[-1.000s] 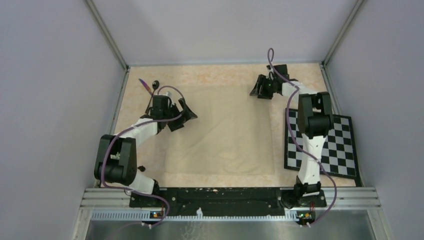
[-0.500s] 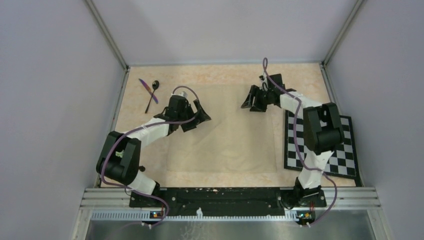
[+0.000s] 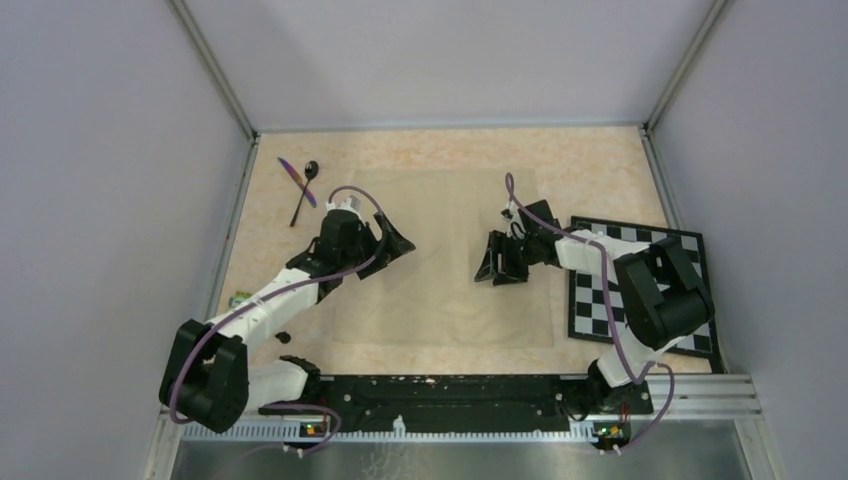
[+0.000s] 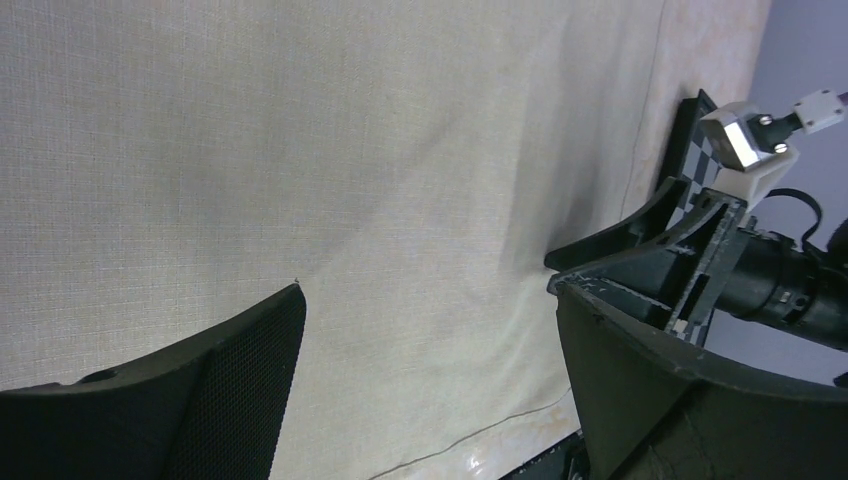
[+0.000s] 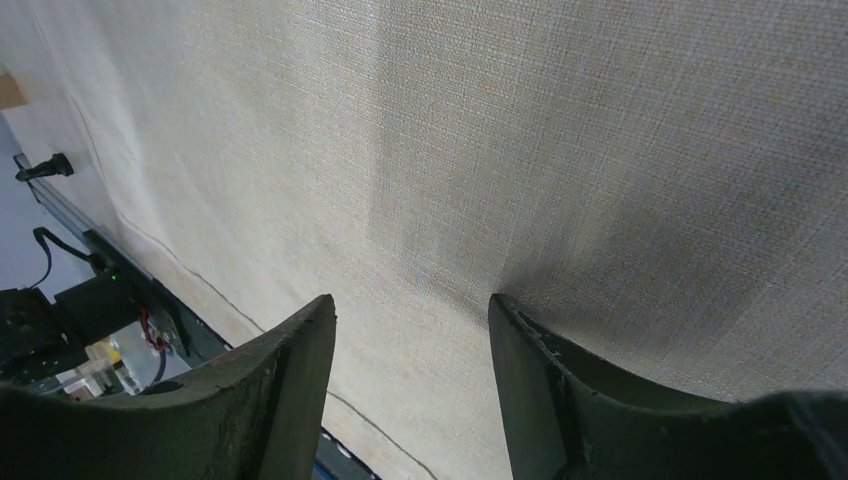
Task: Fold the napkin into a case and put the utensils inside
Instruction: Flatten out the crumpled napkin at the center of the board.
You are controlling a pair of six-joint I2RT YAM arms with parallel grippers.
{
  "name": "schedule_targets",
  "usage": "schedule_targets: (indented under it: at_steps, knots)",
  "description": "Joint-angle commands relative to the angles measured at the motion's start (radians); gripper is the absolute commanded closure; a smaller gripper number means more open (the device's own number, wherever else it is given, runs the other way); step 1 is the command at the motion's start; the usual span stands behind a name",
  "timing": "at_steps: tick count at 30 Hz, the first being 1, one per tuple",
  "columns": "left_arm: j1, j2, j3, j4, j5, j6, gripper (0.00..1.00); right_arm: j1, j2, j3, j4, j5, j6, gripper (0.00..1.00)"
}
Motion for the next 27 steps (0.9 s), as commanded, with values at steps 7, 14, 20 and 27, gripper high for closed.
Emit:
schedule_targets:
  at_steps: [7,14,20,27]
  knots:
    - [-0.003,-0.128,0.026,-0.083,-0.042,0.067,0.01,-0.003,-0.063,-0.175,0.069,0.124,0.034,0.42]
    - [-0.003,0.002,0.132,-0.163,-0.065,0.230,0.01,-0.001,-0.141,-0.128,-0.046,0.272,-0.062,0.41]
    - [-0.005,0.023,0.122,-0.088,-0.003,0.307,0.01,0.011,-0.195,-0.096,-0.075,0.293,-0.115,0.41]
    - [-0.006,0.044,0.104,-0.073,0.146,0.374,0.01,0.050,-0.275,-0.037,-0.177,0.320,-0.062,0.37]
